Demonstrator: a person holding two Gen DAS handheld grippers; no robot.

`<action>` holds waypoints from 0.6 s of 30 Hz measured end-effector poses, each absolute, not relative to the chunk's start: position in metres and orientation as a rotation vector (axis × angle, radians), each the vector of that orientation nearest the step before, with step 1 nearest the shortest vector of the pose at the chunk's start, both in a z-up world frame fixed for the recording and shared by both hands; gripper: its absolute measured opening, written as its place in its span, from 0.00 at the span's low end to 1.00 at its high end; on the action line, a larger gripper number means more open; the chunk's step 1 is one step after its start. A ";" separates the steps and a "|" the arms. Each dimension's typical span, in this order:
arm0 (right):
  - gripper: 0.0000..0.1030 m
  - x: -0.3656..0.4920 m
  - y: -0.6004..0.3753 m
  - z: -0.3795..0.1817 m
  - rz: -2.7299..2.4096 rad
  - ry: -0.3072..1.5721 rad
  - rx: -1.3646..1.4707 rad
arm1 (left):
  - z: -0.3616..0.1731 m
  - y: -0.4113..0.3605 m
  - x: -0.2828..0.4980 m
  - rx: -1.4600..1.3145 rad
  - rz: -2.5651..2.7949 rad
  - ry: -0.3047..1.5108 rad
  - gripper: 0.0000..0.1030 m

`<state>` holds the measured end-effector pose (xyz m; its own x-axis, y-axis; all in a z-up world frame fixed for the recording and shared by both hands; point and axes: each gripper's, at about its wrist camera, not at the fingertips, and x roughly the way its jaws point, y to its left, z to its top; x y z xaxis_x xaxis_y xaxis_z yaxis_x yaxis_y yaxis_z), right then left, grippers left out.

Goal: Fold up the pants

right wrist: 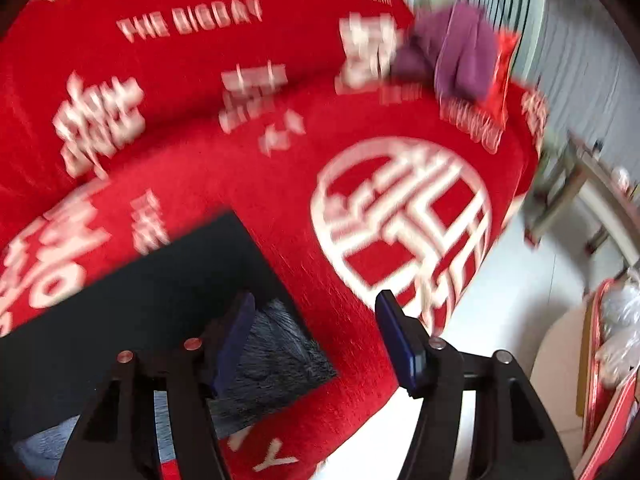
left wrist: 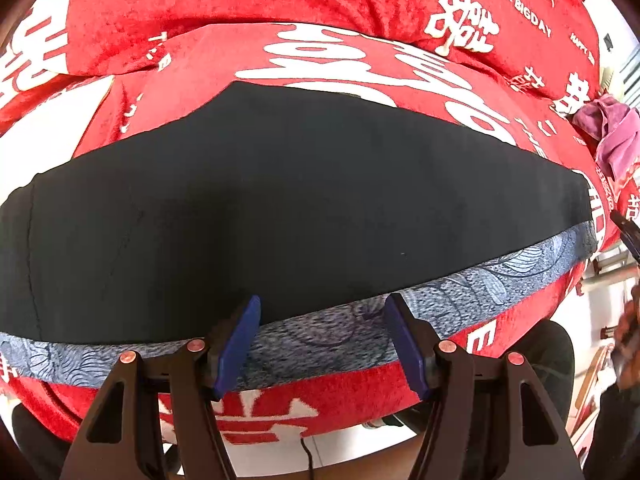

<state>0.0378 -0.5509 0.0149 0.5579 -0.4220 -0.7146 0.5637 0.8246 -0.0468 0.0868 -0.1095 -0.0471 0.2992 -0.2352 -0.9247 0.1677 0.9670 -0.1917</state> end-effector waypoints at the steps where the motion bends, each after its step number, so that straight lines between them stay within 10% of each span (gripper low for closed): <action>1: 0.65 0.035 -0.526 0.019 -0.468 0.783 0.194 | -0.049 -0.115 0.087 -0.054 -0.279 1.242 0.64; 9: 0.66 0.046 -0.358 -0.026 0.037 0.948 -0.093 | -0.054 -0.120 0.083 0.031 -0.271 1.210 0.64; 18: 0.90 0.045 -0.527 -0.045 -0.287 1.048 0.261 | -0.051 -0.087 0.093 -0.061 -0.194 1.224 0.64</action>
